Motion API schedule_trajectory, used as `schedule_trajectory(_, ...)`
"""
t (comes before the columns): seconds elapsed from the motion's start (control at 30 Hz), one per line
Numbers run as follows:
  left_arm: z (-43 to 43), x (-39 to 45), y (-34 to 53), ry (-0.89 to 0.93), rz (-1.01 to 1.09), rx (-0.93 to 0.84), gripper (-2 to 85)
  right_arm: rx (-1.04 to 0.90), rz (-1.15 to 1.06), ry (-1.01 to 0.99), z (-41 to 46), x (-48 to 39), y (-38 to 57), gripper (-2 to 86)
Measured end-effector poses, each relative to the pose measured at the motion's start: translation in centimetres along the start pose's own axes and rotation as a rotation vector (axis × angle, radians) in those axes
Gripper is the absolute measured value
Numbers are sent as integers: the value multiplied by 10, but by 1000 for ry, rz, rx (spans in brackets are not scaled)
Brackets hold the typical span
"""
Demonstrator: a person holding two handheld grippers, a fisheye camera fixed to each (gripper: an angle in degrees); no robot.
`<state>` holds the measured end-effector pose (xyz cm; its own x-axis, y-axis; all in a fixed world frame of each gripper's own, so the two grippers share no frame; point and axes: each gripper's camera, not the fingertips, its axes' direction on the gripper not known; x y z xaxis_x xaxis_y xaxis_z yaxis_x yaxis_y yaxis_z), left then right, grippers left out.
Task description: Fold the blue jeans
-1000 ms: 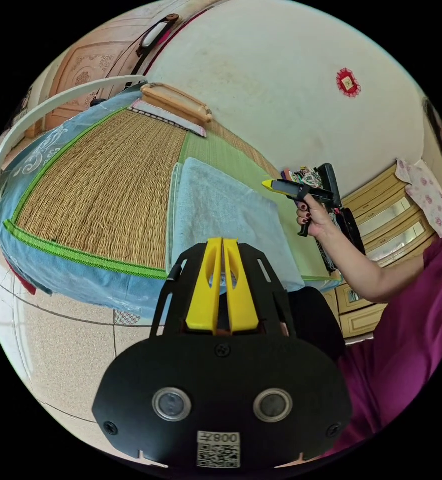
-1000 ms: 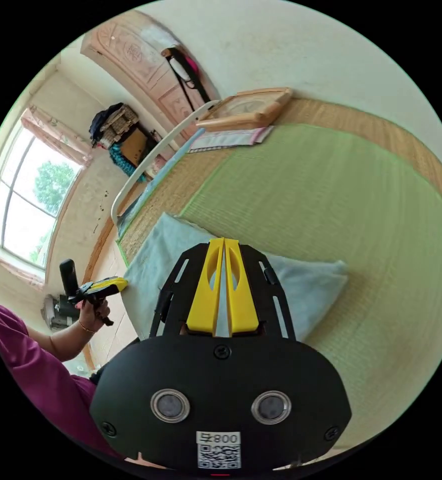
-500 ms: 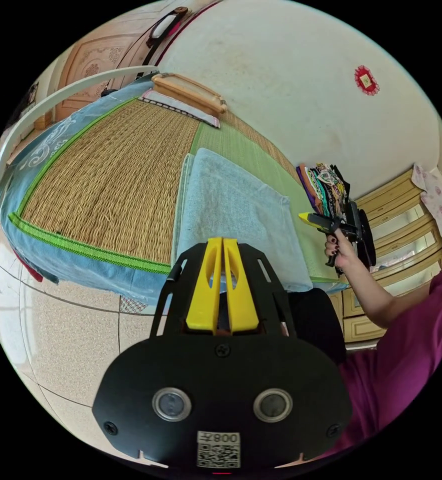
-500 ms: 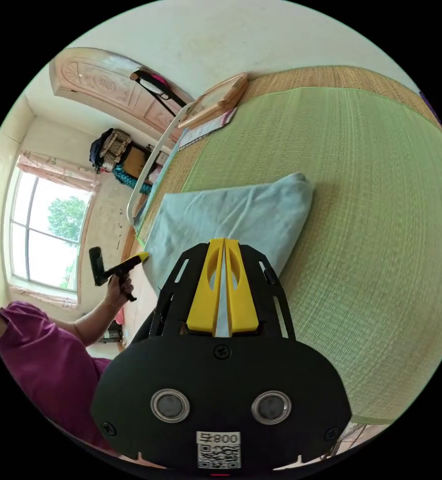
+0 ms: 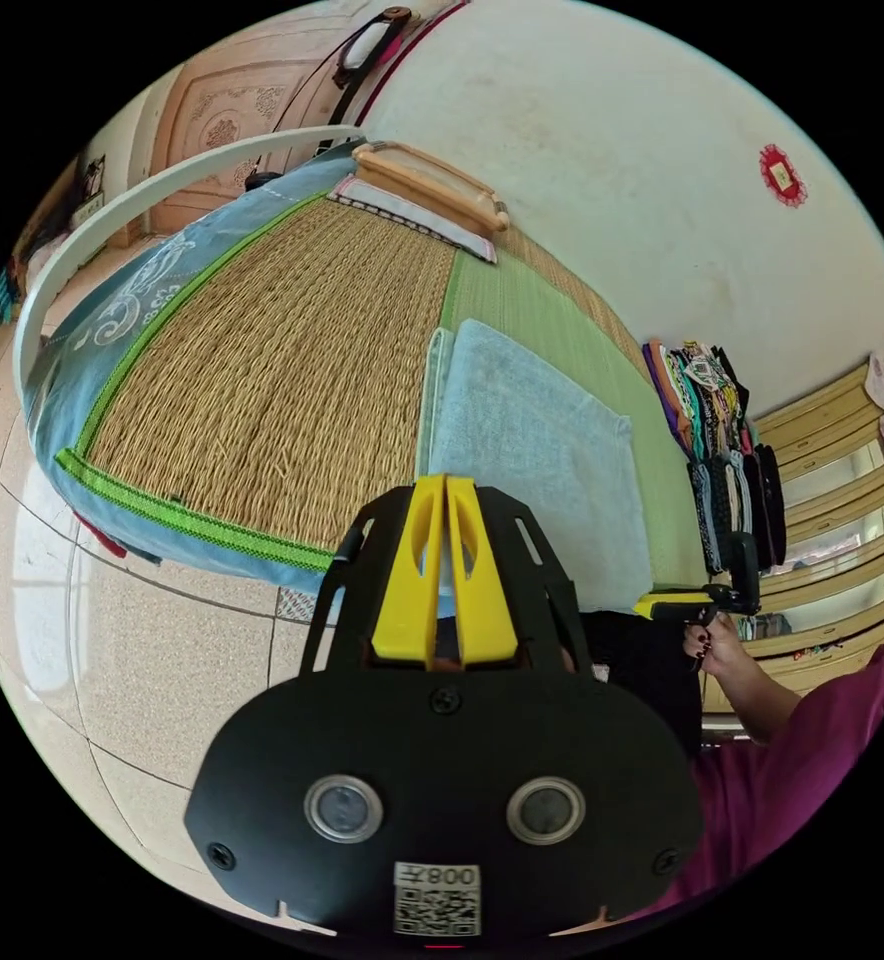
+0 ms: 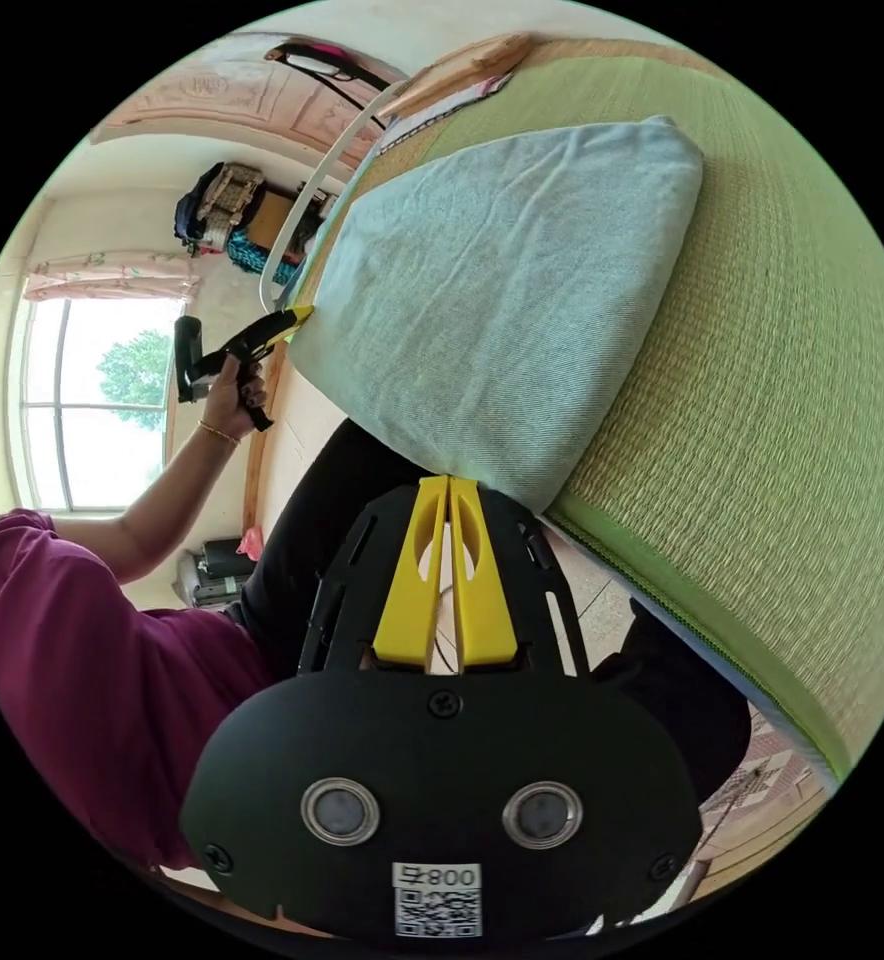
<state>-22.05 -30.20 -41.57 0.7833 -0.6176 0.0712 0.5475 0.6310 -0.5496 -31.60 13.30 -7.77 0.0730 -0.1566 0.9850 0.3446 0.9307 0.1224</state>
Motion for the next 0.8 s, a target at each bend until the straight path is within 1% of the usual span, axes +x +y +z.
schedule_trajectory(0.03, 2, -2, 0, -41, -31, 7, 0, -15, -14, -19, 4, -4, 0, 0)
schedule_trajectory(0.1, 10, -5, 0, -48, -46, -14, 0, -34, -27, -70, 13, -7, 1, 0)
schedule_trajectory(0.13, 22, -7, -1, -20, -50, -81, 0, -38, -27, -58, 18, -9, 1, 0)
schedule_trajectory(0.17, 28, -8, -1, -6, -51, -109, 0, -28, -20, -34, 20, -10, 0, 0)
schedule_trajectory(0.27, 33, -4, 0, -6, -45, -115, 0, 2, -2, 23, 13, -8, -2, 0)
schedule_trajectory(0.4, 45, 8, -1, -15, 9, -179, 0, 4, -1, 61, -1, -1, -4, 0)
schedule_trajectory(0.57, 58, 19, 9, 77, 26, -212, 0, -5, 26, 150, -20, 12, -10, 0)
schedule_trajectory(0.8, 105, 67, 21, 216, 124, -392, -1, 60, 123, 250, -61, 69, -25, 0)
